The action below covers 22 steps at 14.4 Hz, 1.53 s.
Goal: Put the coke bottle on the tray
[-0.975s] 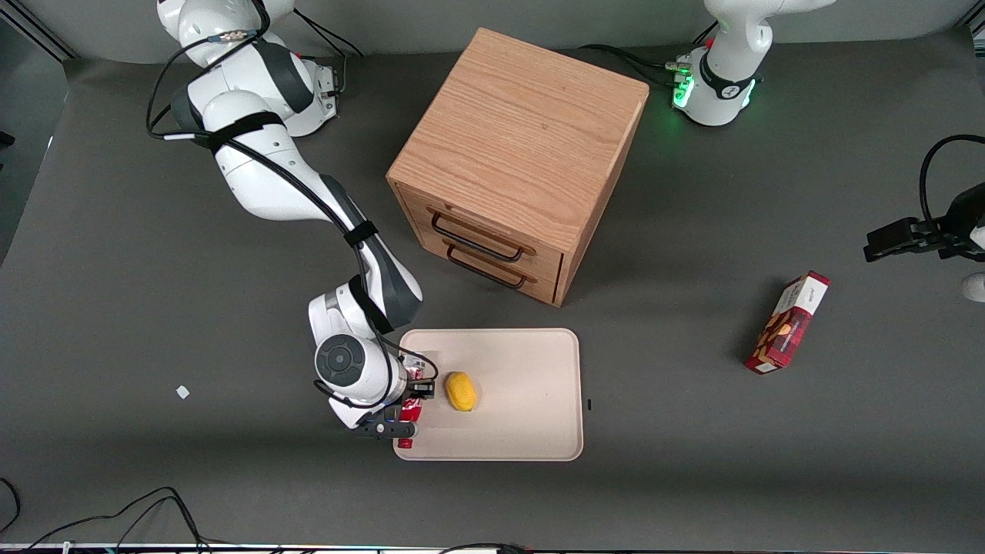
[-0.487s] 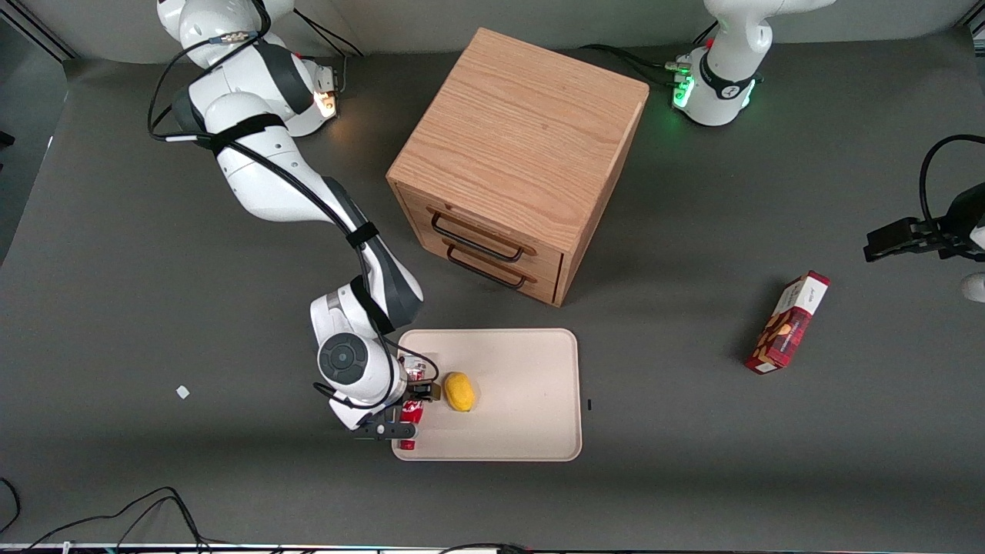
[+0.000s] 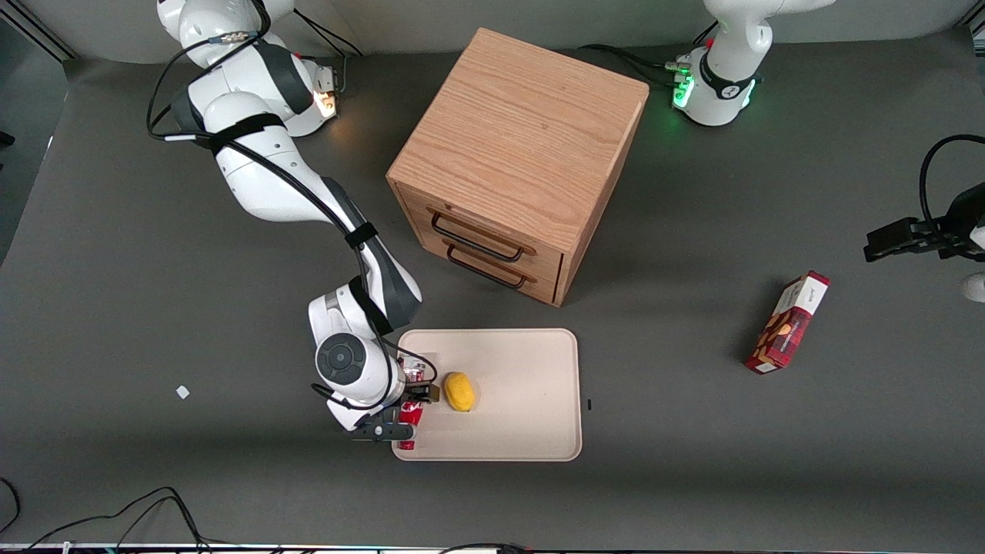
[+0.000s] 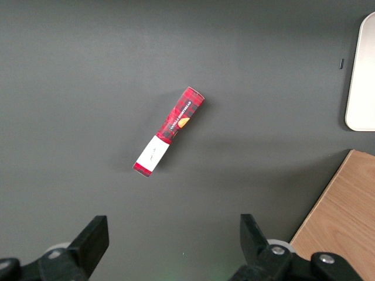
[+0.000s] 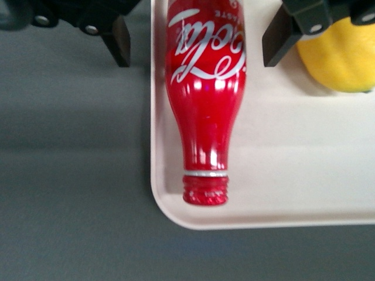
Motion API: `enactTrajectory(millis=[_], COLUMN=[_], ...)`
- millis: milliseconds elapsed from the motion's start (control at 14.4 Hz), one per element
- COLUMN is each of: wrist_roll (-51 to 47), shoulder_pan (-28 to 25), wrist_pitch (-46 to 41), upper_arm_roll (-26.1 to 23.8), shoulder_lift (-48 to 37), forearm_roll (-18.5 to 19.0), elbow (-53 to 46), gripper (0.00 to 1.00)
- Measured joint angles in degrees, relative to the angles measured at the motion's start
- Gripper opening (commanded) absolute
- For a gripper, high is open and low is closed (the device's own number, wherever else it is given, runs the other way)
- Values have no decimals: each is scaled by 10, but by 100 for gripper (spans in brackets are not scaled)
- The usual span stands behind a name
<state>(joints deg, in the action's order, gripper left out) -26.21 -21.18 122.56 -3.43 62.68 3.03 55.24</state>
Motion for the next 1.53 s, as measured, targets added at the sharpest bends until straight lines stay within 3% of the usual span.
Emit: enactTrajectory(millis=[348,557,1114,1532], wrist_roll=[-1,1,43,48], shoulder_pan=[36,83,164,173], wrist_pitch=[-137,-178,-182,-182], upper_arm_roll=[-6,-21,-28,-29], shoulder_lift=[-106,-208,-444,-570], forearm_roll=[0,0,0,0], elbow=[15,99,355,477], gripper=[100,100,100,100])
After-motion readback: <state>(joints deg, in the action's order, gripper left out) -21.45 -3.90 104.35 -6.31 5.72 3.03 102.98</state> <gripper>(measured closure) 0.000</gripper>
